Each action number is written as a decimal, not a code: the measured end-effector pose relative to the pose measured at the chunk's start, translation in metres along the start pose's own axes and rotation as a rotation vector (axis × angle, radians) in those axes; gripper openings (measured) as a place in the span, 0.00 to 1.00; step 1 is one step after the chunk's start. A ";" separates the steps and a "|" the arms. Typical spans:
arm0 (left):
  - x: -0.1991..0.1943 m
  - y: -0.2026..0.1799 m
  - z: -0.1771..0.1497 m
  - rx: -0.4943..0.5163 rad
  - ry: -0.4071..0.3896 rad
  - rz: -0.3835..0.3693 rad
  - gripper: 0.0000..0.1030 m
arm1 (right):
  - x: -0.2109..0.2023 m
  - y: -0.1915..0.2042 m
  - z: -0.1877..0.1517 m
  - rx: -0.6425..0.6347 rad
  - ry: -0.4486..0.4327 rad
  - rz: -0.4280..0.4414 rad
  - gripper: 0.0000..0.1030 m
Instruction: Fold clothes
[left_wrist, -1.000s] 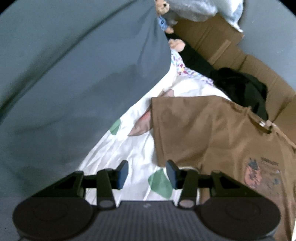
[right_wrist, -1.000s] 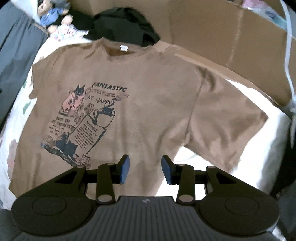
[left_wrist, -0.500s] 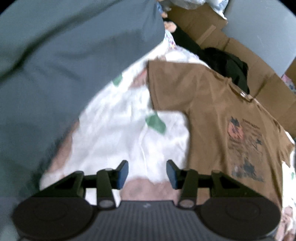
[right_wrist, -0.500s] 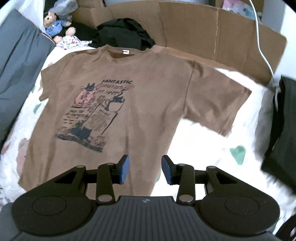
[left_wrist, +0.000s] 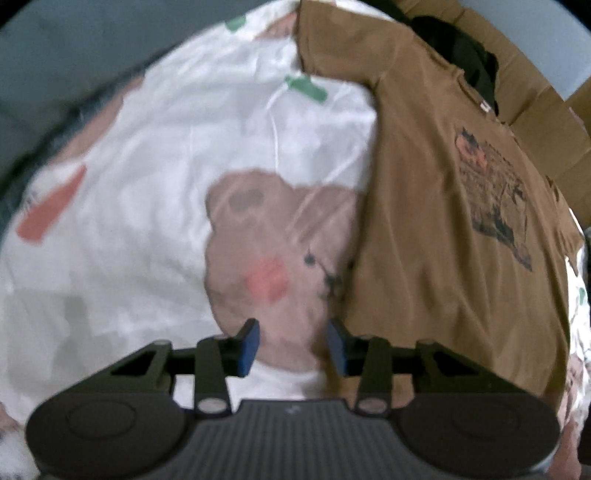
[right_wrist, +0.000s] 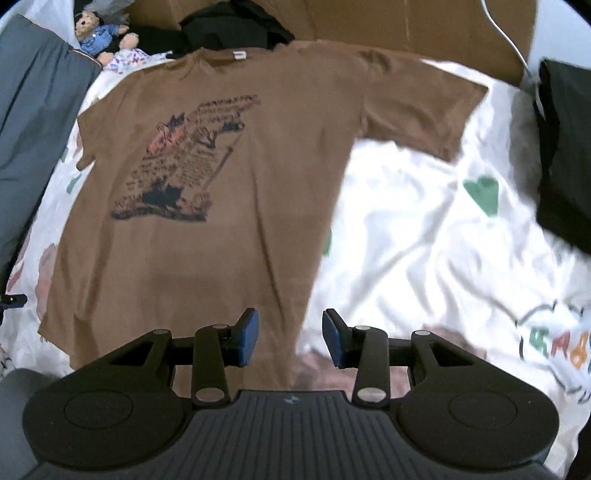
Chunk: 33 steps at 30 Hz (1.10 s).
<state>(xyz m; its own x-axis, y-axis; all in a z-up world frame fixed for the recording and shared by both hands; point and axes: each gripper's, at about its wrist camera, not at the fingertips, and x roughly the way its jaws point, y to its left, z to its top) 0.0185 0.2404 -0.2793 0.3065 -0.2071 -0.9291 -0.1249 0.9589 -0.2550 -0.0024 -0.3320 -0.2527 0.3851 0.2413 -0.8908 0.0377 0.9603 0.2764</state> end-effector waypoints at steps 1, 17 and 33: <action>0.004 -0.002 -0.003 0.003 0.013 -0.007 0.41 | 0.002 -0.002 -0.005 -0.006 0.007 -0.005 0.41; 0.035 -0.026 -0.034 0.018 0.103 -0.014 0.16 | 0.021 -0.011 -0.050 -0.006 0.098 -0.031 0.41; -0.019 0.004 -0.005 -0.018 -0.026 0.067 0.04 | 0.048 0.000 -0.071 -0.006 0.203 0.042 0.41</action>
<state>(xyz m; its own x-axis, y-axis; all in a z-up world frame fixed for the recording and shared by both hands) 0.0071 0.2477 -0.2640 0.3216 -0.1376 -0.9368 -0.1624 0.9667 -0.1977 -0.0495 -0.3106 -0.3212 0.1924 0.3040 -0.9330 0.0195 0.9494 0.3134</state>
